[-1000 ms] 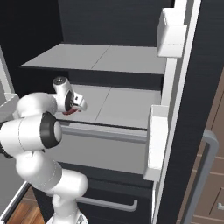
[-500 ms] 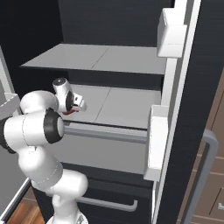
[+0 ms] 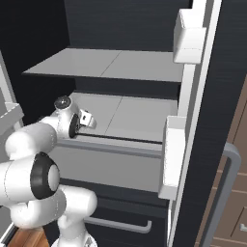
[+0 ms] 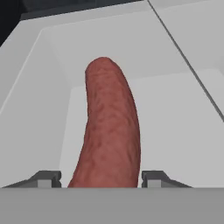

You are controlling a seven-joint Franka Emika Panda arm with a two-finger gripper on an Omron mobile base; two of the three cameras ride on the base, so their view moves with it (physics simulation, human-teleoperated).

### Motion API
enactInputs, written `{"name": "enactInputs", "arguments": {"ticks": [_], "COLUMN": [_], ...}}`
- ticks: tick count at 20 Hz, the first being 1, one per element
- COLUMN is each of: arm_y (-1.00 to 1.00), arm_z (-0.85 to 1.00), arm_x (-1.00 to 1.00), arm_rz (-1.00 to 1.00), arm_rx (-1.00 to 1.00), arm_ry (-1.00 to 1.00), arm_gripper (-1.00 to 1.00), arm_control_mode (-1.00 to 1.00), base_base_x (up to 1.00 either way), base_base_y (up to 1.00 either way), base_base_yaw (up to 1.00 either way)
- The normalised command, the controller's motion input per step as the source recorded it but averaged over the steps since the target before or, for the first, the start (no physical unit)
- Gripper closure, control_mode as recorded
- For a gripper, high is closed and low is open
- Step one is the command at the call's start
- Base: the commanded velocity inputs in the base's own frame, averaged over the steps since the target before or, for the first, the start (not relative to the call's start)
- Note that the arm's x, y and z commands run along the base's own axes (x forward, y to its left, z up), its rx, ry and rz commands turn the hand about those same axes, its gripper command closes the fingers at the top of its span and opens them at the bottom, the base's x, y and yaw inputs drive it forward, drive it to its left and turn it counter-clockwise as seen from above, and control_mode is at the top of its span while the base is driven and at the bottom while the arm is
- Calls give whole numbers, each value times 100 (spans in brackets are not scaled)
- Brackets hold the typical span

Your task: Move the hot dog bun to the plate on the dining table and place the condiment next to that plate. Then navigate to the fridge and take the sausage and place it on the plate as well.

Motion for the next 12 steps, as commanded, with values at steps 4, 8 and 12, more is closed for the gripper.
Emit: {"name": "enactInputs", "arguments": {"ticks": [4, 8, 12], "arm_y": [-47, -25, -16], "arm_z": [71, 95, 100], "arm_x": [-67, -64, -62], "arm_rz": [0, 0, -3], "arm_rx": [2, 0, -2], "arm_ry": [-4, 0, 0], "arm_gripper": [100, 100, 100], "arm_control_mode": [-100, -100, -100], "base_base_x": [0, 0, 0], "base_base_y": [0, 0, 0], "base_base_yaw": [0, 0, 0]}}
